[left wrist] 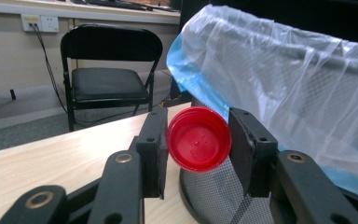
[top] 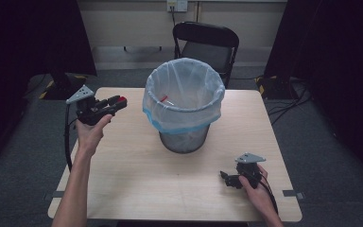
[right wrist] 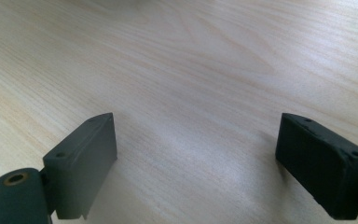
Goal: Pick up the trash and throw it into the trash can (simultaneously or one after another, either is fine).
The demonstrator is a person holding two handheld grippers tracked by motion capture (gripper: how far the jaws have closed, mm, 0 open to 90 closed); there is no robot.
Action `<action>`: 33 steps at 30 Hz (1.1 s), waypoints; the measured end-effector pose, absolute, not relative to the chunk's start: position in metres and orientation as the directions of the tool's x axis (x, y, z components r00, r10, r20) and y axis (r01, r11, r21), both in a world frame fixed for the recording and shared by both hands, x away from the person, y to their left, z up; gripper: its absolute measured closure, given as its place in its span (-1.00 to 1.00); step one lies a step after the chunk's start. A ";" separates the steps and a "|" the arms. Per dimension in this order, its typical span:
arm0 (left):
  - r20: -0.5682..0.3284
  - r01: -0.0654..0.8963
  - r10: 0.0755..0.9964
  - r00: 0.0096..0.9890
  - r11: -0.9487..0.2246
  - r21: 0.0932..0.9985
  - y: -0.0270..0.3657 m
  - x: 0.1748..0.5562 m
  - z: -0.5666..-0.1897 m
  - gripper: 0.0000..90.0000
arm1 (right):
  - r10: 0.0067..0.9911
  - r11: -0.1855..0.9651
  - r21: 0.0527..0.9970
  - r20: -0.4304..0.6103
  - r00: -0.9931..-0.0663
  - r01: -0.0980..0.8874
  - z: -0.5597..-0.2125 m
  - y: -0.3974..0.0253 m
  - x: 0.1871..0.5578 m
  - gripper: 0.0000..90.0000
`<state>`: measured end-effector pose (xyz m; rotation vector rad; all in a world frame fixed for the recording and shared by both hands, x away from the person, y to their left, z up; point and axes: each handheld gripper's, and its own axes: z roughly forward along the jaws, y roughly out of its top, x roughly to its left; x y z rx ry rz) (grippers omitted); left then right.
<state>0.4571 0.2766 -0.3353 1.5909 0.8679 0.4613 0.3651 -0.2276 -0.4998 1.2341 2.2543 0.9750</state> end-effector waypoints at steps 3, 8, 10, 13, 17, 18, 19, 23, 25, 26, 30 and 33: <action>-0.175 0.273 0.740 0.649 -0.012 0.962 0.275 0.458 -0.331 0.33 | 0.844 0.370 0.731 -0.008 -0.536 0.573 -0.500 -0.228 0.365 -0.74; -0.175 0.264 0.740 0.649 -0.003 0.964 0.275 0.457 -0.324 0.33 | 0.844 0.370 0.731 -0.008 -0.536 0.573 -0.500 -0.228 0.365 -0.74; -0.170 0.254 0.740 0.650 -0.001 0.967 0.274 0.457 -0.321 0.33 | 0.845 0.371 0.730 -0.010 -0.535 0.573 -0.500 -0.228 0.365 -0.74; -0.172 0.247 0.735 0.656 0.006 0.969 0.274 0.457 -0.316 0.32 | 0.845 0.371 0.731 -0.009 -0.535 0.573 -0.500 -0.228 0.365 -0.74; -0.165 0.238 0.731 0.662 0.004 0.971 0.271 0.457 -0.311 0.33 | 0.844 0.370 0.731 -0.008 -0.536 0.573 -0.500 -0.228 0.365 -0.74; -0.158 0.235 0.733 0.662 -0.003 0.972 0.271 0.457 -0.310 0.33 | 0.844 0.370 0.731 -0.008 -0.536 0.573 -0.500 -0.228 0.365 -0.74; -0.155 0.232 0.731 0.665 -0.005 0.973 0.271 0.456 -0.309 0.33 | 0.845 0.371 0.731 -0.009 -0.535 0.573 -0.500 -0.228 0.365 -0.74; -0.156 0.220 0.724 0.672 0.006 0.975 0.269 0.455 -0.304 0.33 | 0.845 0.371 0.730 -0.009 -0.535 0.574 -0.500 -0.228 0.365 -0.74; -0.154 0.217 0.721 0.676 0.006 0.976 0.268 0.455 -0.300 0.33 | 0.844 0.370 0.731 -0.008 -0.536 0.573 -0.500 -0.228 0.365 -0.74; -0.151 0.212 0.719 0.678 0.006 0.977 0.267 0.456 -0.298 0.33 | 0.844 0.370 0.731 -0.008 -0.536 0.573 -0.500 -0.228 0.365 -0.74; -0.150 0.198 0.716 0.682 0.016 0.980 0.264 0.456 -0.291 0.33 | 0.844 0.371 0.731 -0.008 -0.536 0.572 -0.500 -0.228 0.365 -0.74; -0.139 0.188 0.715 0.685 0.011 0.982 0.263 0.456 -0.283 0.32 | 0.845 0.371 0.730 -0.009 -0.535 0.574 -0.500 -0.228 0.365 -0.74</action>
